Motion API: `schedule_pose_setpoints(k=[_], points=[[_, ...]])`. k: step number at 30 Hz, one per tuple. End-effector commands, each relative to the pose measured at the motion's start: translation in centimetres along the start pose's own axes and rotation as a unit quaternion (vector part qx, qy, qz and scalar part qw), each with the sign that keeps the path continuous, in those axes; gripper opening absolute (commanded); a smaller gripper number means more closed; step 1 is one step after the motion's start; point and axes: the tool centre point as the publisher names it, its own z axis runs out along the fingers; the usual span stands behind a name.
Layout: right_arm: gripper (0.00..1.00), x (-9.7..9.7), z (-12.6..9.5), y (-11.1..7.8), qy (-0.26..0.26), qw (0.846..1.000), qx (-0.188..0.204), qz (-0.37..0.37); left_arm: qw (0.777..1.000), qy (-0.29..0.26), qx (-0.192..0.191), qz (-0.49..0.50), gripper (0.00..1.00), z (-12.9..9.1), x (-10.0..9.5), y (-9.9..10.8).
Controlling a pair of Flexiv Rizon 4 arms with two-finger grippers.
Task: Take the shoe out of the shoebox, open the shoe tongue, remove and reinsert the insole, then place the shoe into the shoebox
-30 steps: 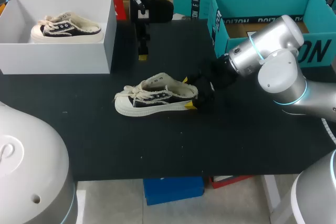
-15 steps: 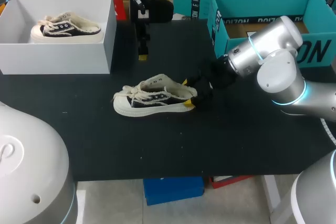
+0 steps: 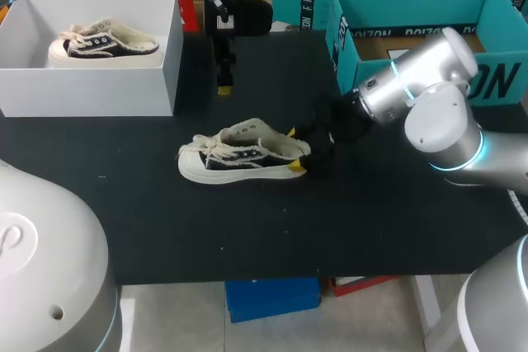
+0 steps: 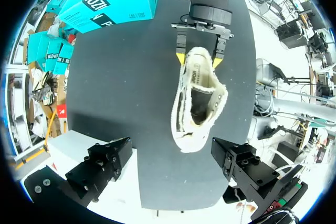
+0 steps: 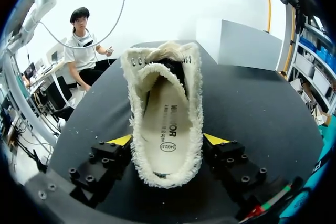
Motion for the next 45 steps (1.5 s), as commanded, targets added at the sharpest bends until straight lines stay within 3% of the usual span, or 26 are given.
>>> schedule_pose_setpoints(k=[1,8,9,10,11,17,28,45], points=[[0.00,2.2,0.2,-0.4,-0.007,1.000,0.003,0.003,1.000,0.000,0.000,0.001,1.00,0.0,0.0,0.0],[0.00,2.7,0.5,-0.1,-0.009,1.000,0.006,0.003,1.000,0.000,0.000,0.001,1.00,0.0,0.0,0.0],[0.16,2.6,0.6,-0.1,-0.009,1.000,0.005,0.002,1.000,0.000,0.000,0.001,1.00,0.0,0.0,0.0],[0.79,2.6,0.6,-0.1,-0.009,1.000,0.005,0.002,1.000,0.000,0.000,0.001,1.00,0.0,0.0,0.0],[1.00,2.6,0.6,-0.1,-0.008,1.000,0.005,0.001,1.000,0.000,0.000,0.001,1.00,0.0,0.0,0.0],[1.00,1.7,-0.4,0.1,-0.009,1.000,0.019,-0.007,1.000,0.000,0.000,0.001,1.00,0.0,0.0,0.0],[1.00,0.7,-6.2,3.6,-0.060,0.996,0.065,-0.031,1.000,0.000,0.000,0.001,1.00,0.0,0.0,0.0],[1.00,0.6,-6.5,3.9,-0.074,0.994,0.058,-0.046,1.000,0.000,0.000,0.001,1.00,0.0,0.0,0.0]])
